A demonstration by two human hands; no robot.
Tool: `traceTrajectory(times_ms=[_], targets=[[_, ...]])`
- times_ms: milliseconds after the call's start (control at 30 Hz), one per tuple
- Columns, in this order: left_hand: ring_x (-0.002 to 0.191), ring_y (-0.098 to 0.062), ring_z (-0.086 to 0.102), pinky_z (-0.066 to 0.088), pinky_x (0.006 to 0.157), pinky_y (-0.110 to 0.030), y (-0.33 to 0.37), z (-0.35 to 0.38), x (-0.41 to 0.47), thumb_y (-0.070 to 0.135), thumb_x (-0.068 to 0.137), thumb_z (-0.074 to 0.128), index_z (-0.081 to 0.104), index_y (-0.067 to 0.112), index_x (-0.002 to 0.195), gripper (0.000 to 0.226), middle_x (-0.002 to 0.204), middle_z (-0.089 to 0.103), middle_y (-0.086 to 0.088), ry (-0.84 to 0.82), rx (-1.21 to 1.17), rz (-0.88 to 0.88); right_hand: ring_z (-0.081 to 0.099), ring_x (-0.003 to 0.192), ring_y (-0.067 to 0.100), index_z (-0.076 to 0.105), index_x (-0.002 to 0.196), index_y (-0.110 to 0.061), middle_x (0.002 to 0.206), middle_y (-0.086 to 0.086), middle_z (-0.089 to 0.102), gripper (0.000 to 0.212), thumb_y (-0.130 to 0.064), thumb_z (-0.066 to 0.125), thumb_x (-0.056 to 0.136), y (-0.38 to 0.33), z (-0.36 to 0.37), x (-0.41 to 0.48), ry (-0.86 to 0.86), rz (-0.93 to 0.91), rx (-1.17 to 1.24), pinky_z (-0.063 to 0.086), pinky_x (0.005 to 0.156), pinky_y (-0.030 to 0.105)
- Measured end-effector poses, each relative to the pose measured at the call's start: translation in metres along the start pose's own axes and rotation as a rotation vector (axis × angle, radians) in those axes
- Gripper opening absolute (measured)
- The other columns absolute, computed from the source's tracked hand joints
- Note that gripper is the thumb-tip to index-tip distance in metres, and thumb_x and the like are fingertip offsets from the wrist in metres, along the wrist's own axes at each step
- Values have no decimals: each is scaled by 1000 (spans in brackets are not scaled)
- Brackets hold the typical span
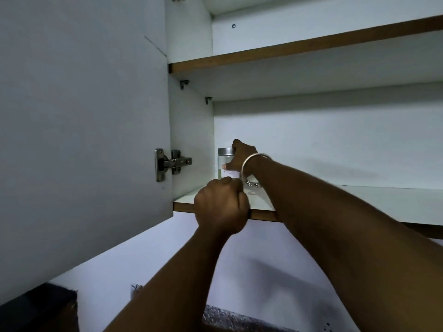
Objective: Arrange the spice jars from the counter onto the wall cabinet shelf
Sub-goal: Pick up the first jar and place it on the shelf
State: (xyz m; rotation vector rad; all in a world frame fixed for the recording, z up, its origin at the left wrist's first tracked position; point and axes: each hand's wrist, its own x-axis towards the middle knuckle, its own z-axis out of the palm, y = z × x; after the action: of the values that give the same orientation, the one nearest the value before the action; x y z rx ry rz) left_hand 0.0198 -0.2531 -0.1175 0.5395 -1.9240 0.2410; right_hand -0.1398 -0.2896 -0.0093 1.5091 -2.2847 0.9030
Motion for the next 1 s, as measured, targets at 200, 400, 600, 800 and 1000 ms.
traceTrajectory(times_ms=[200, 400, 600, 800, 1000], targets=[[64, -23, 56, 18, 54, -29, 0, 2, 0, 37, 78, 33, 60, 20, 68, 33, 69, 64, 1, 75, -17, 3, 59, 121, 37, 48, 127, -12, 128, 14, 64, 69, -47, 82, 78, -17, 21, 39, -26, -25, -189, 50, 91, 39], [58, -21, 52, 10, 51, -27, 2, 1, 1, 34, 77, 36, 61, 21, 65, 31, 63, 61, 1, 94, -11, 2, 59, 121, 36, 47, 134, -12, 133, 14, 62, 76, -49, 82, 78, -14, 23, 39, -13, -1, -173, 52, 94, 39], [62, -28, 60, 18, 52, -26, -1, 3, 2, 36, 78, 34, 64, 19, 70, 35, 68, 65, -1, 75, -20, 46, 50, 132, 46, 18, 157, -8, 156, 26, 36, 112, -57, 79, 79, -12, -6, 1, -211, 265, 149, 54, 100, 52], [94, -37, 69, 41, 64, -36, 4, -2, -2, 42, 84, 32, 72, 26, 111, 51, 101, 74, -7, -51, 18, -13, 48, 67, 15, 60, 75, -16, 79, 8, 58, 32, -35, 62, 100, 6, -45, -108, -413, 274, 221, 45, 63, 23], [99, -38, 68, 51, 82, -46, 6, -33, -12, 41, 97, 37, 65, 19, 113, 39, 104, 74, -16, -185, -308, -18, 53, 62, 15, 67, 85, -11, 72, 4, 58, 34, -41, 61, 100, -27, -78, -221, -217, 161, 213, 43, 55, 19]])
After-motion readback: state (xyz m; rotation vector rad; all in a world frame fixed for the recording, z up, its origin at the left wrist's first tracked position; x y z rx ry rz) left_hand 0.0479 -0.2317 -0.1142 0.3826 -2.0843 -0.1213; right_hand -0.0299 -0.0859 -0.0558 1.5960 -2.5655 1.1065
